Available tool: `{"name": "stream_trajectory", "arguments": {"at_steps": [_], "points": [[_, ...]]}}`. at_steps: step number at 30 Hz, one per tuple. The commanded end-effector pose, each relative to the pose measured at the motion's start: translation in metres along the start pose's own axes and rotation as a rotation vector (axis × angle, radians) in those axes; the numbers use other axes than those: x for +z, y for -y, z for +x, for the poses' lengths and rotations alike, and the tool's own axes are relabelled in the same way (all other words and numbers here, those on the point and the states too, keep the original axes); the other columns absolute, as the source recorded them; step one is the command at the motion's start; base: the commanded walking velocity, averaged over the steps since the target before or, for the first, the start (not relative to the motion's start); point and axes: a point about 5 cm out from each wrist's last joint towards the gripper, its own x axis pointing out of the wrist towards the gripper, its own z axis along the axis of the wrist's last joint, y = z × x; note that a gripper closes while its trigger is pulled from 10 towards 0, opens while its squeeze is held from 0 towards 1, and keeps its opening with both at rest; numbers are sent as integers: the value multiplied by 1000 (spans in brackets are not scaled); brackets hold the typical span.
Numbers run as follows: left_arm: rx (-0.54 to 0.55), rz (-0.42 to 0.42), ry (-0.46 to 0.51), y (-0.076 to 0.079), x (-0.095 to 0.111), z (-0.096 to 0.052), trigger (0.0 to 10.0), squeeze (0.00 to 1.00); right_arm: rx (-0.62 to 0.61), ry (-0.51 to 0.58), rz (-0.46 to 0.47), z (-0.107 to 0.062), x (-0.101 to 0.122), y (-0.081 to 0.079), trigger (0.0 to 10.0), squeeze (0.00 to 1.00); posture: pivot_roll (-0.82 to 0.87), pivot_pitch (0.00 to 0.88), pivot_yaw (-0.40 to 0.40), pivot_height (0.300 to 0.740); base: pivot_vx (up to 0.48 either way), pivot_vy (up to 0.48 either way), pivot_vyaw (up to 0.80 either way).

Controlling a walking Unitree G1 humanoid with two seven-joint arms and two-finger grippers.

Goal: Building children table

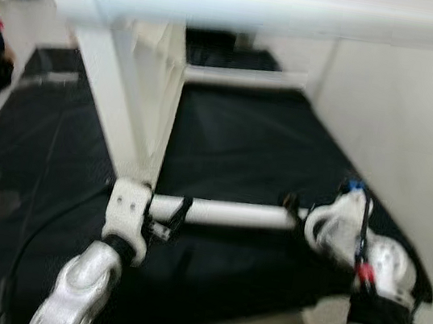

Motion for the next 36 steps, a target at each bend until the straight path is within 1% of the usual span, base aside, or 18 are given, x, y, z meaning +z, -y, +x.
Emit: {"name": "stream_trajectory", "arguments": {"at_steps": [1,4,6,7,9,10,12,13,15,17,19,24,25,28,31,34,35,36], "points": [[22,3,-15,-3,-1,-3,10000,0,-110,-66,-20,4,-15,22,10000,1000,-27,84,-41,740,0,0,0],[22,2,-16,-3,-1,-3,10000,0,-120,-53,-20,1,-13,29,10000,1000,-32,84,-38,740,0,0,0],[20,0,-17,-3,-1,-4,10000,0,-132,-36,-39,-6,-10,41,10000,1000,-35,85,-37,740,0,0,0],[20,0,-17,-3,-1,-4,10000,0,-132,-36,-39,-6,-10,41,10000,1000,-35,85,-37,740,0,0,0],[20,-1,-18,-3,-1,-4,10000,0,-140,-29,-65,-11,-7,48,10000,1000,-39,84,-34,740,0,0,0],[18,-1,-19,-4,-2,-3,10000,0,-160,6,-107,-16,1,57,10000,1000,-43,82,-32,740,0,0,0],[15,-2,-21,-4,-2,-3,10000,0,-168,60,-159,-22,13,65,10000,1000,-47,80,-31,740,0,0,0],[15,-2,-21,-4,-2,-3,10000,0,-168,60,-159,-22,13,65,10000,1000,-47,80,-31,740,0,0,0],[11,-3,-23,-3,-3,-2,10000,0,-106,186,-170,-28,33,63,10000,1000,-52,75,-30,740,0,0,0],[7,-3,-24,-3,-3,-1,10000,0,-80,282,-180,-33,48,62,10000,1000,-50,73,-30,740,0,0,0],[7,-3,-24,-3,-3,-1,10000,0,-76,301,-176,-33,51,62,10000,1000,-49,71,-31,740,0,0,0],[6,-2,-24,-2,-3,-1,10000,0,-87,301,-192,-34,52,63,10000,1000,-45,70,-34,740,0,0,0],[6,-2,-20,-3,-2,-2,10000,0,-104,280,-217,-33,49,64,10000,1000,-45,69,-36,740,0,0,0],[77,0,65,-15,15,-2,10000,0,-206,170,-206,-26,30,78,10000,1000,-40,71,-39,740,0,0,0],[101,5,89,-19,19,-3,10000,0,-221,153,-200,-26,27,82,10000,1000,-40,71,-39,740,0,0,0],[215,73,199,-34,41,-6,10000,0,-202,150,-198,-25,26,84,10000,1000,-39,76,-41,740,0,0,0],[215,73,199,-34,41,-6,10000,0,-202,150,-198,-25,26,84,10000,1000,-39,76,-41,740,0,0,0],[240,94,231,-37,48,-6,10000,0,-194,150,-198,-25,26,84,10000,1000,-39,78,-40,740,0,0,0]]}}
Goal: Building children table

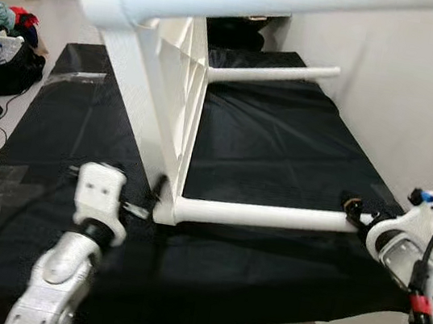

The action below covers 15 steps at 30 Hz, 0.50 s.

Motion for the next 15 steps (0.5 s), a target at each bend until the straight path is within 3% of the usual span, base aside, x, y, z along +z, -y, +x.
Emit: {"name": "stream_trajectory", "arguments": {"at_steps": [1,5,8,15], "points": [[46,49,78,-6,15,3,10000,0,-118,-129,-108,3,-25,16,10000,1000,-39,79,-41,740,0,0,0],[49,68,147,-5,30,9,10000,0,-99,-125,-99,3,-24,12,10000,1000,-41,79,-41,740,0,0,0],[-74,23,197,11,42,24,10000,0,-67,-125,-94,2,-25,4,10000,1000,-41,79,-42,740,0,0,0],[-153,-30,167,24,35,35,10000,0,-51,-128,-90,1,-26,-1,10000,1000,-49,81,-39,740,0,0,0]]}}
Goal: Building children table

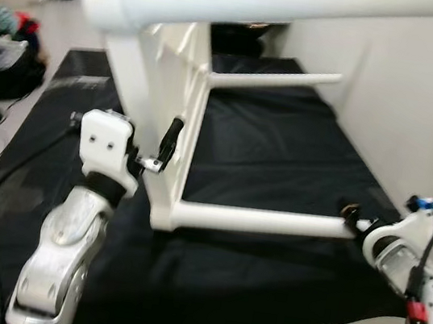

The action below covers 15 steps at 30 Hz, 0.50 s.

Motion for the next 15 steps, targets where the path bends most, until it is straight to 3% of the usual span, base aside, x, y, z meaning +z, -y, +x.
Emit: {"name": "stream_trajectory", "arguments": {"at_steps": [1,5,7,8,15], "points": [[-33,-28,-19,5,-6,4,10000,0,-51,-110,-90,2,-21,2,10000,1000,-51,83,-39,740,0,0,0],[17,-43,2,0,-4,13,10000,0,-38,-113,-90,1,-22,-1,10000,1000,-51,84,-38,740,0,0,0],[89,-39,18,-9,-1,19,10000,0,-32,-115,-90,1,-23,-2,10000,1000,-52,85,-39,740,0,0,0],[110,-41,24,-13,1,22,0,0,-31,-116,-90,0,-23,-2,10000,1000,-53,86,-39,740,0,0,0],[208,-19,46,-26,10,31,0,0,-49,-129,-82,-2,-25,3,10000,1000,-58,91,-36,740,0,0,0]]}}
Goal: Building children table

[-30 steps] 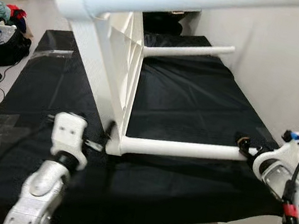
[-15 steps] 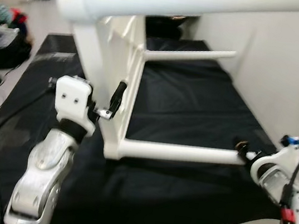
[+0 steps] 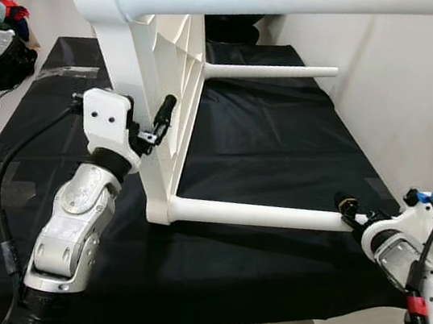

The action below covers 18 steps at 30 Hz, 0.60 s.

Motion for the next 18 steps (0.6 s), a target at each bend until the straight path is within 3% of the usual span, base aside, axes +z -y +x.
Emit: {"name": "stream_trajectory", "arguments": {"at_steps": [1,6,7,11,13,14,16,17,18], "points": [[64,43,31,-13,8,5,0,0,-85,-134,-84,0,-24,14,10000,1000,-58,90,-36,740,0,0,0],[102,76,44,-18,11,7,0,0,-151,-115,-42,-3,-21,29,10000,1000,-62,94,-32,740,0,0,0],[109,98,46,-20,12,7,0,0,-233,-94,21,-5,-18,48,10000,992,-65,94,-32,740,0,0,0],[109,107,48,-20,13,6,0,0,-278,-94,82,-8,-19,59,10000,976,-66,96,-32,740,0,0,0],[108,109,55,-19,14,6,0,0,-283,-116,183,-10,-25,65,10000,969,-67,96,-32,740,0,0,0],[108,109,55,-19,14,6,0,0,-283,-116,183,-10,-25,65,10000,969,-67,96,-32,740,0,0,0],[111,102,61,-19,15,6,0,0,-183,-123,354,-11,-31,55,10000,973,-73,99,-29,740,0,0,0],[111,102,61,-19,15,6,0,0,-183,-123,354,-11,-31,55,10000,973,-73,99,-29,740,0,0,0],[112,98,64,-18,16,7,0,0,-94,-84,438,-12,-28,45,10000,976,-73,100,-28,740,0,0,0]]}}
